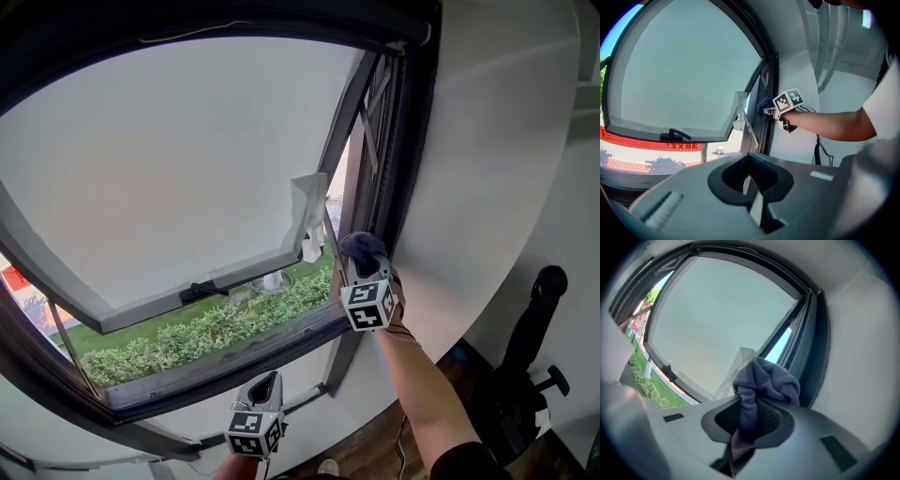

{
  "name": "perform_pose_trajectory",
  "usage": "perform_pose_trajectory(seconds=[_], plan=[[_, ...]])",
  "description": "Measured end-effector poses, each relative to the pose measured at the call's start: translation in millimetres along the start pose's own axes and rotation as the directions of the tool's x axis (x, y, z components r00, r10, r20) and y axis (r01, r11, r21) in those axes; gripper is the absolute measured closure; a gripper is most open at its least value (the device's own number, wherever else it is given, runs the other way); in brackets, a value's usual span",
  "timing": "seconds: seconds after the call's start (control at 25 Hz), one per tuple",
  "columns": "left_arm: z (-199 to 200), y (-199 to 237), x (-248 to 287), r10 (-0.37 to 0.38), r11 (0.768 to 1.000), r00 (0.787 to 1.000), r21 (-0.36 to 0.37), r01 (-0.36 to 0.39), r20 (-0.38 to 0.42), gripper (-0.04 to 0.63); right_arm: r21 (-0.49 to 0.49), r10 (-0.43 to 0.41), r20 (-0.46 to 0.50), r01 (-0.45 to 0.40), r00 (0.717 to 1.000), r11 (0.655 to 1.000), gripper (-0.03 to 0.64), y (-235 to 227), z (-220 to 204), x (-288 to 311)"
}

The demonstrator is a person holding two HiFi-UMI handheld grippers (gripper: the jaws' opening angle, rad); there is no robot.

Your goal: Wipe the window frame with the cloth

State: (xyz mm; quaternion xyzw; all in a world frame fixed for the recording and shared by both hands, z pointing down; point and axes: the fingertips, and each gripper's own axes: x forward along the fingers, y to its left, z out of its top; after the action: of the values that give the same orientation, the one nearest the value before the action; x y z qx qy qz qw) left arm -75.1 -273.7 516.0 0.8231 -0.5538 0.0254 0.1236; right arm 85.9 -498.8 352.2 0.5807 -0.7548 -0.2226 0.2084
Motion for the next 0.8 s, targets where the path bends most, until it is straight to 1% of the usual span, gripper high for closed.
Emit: perform_pose_trajectory(seconds=[0.28, 0.8], plan=[[-0.2, 1.5, -0.6, 0.008, 1.000, 1.000, -0.004, -0.008, -0.006, 0.588, 0.013, -0.013, 0.003, 0.013, 1.000, 1.000, 0.551, 4.8, -9.3, 0.4], [-6.1, 0.4, 1.9, 0.003, 1.000, 1.000, 0.004, -0.003, -0.023, 0.588, 0.058, 0.041, -0.069, -0.037, 0.997, 0.998, 0.551, 27.1, -41.9, 2.9]])
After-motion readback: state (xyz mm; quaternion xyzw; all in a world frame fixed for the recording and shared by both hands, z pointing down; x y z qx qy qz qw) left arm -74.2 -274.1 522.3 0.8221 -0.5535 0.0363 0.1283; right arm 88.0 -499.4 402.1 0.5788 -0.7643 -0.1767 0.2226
